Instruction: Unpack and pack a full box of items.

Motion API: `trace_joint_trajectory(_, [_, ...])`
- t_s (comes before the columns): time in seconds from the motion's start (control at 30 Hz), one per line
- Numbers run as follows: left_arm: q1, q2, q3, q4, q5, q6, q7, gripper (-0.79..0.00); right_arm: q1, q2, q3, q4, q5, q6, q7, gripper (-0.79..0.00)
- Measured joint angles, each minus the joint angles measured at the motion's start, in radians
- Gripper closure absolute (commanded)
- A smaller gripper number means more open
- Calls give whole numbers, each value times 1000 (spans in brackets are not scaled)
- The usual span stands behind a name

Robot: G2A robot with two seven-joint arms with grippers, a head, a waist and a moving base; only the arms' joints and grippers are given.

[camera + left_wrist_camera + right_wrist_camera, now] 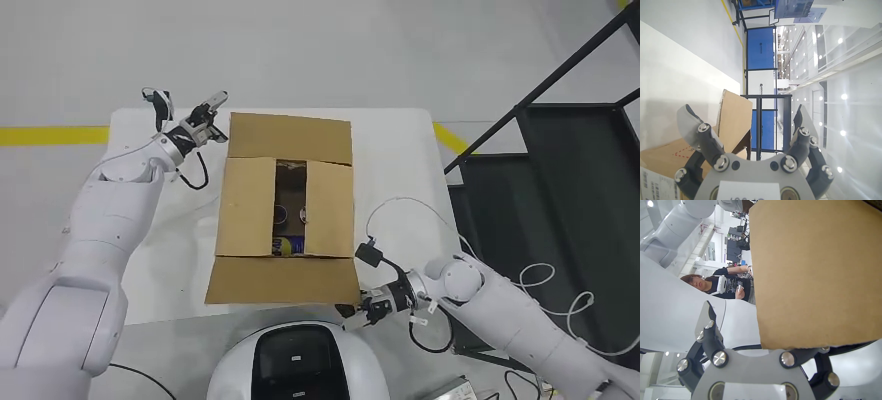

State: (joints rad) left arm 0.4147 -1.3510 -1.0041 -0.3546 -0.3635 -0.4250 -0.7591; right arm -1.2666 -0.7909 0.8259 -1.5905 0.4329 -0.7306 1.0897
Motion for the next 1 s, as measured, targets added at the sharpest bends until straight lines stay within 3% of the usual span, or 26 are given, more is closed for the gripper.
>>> trace_joint_trajectory(0.3, [-26, -38, 18, 46, 1, 26, 22, -785, 11, 31, -22, -33, 96, -25, -25, -785])
trace_joint_trajectory(0.53, [-32, -55, 4, 68, -47, 22, -27, -785, 14, 51, -26, -30, 182, -65, -65, -785])
trace_joint_trajectory(0.8, [-35, -42, -39, 98, -98, -18, -109, -785, 20, 56, 10, 53, 243, -167, -167, -785])
trace_joint_trajectory(1.0, [-23, -21, -83, 90, -154, -48, -220, -785, 43, 37, 29, 122, 140, -167, -266, -785])
